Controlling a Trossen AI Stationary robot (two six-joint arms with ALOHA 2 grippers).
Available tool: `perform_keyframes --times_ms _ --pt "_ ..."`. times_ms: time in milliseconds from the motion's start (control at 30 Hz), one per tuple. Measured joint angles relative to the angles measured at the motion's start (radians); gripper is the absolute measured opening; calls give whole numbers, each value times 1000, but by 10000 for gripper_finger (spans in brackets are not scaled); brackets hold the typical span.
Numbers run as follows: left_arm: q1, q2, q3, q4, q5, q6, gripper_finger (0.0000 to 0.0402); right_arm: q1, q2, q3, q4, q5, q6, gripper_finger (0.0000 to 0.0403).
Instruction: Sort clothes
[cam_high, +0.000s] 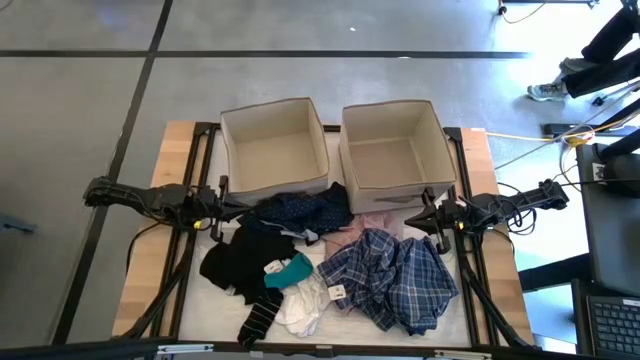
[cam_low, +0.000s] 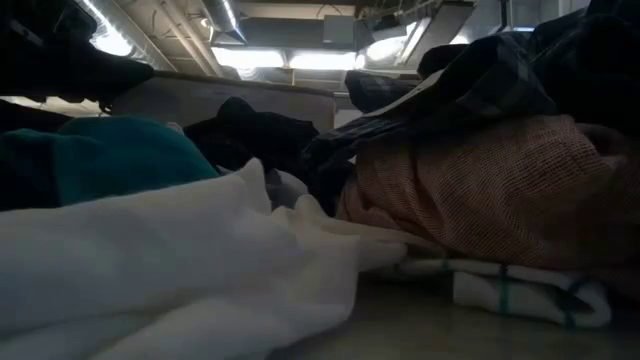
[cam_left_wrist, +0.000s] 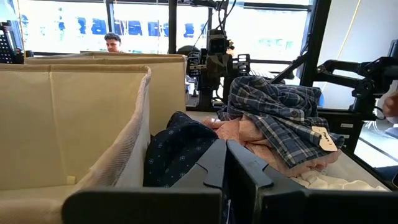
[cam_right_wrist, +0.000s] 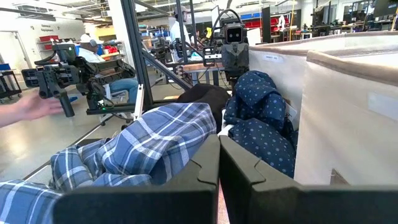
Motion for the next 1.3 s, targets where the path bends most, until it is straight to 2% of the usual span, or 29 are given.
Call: perform_keyframes --times_ms 233,467,633,733,833,1100,1200,1300 --pt "0 0 0 2 -14 -1 1 0 0 0 4 35 -10 12" --pt "0 0 0 2 -4 -286 1 0 0 0 58 37 -6 12" --pt "0 0 0 7 -4 -354 1 0 0 0 87 53 -4 12" --pt "0 0 5 15 -1 -321 1 0 0 0 96 78 -3 12" --pt "0 0 40 15 45 -263 1 0 0 0 114 118 -3 12" --pt "0 10 227 22 53 -7 1 0 0 3 136 196 -5 12" --pt "0 70 298 18 46 90 1 0 0 4 145 205 -12 12" --pt "0 188 379 18 34 152 1 0 0 4 165 210 -16 12"
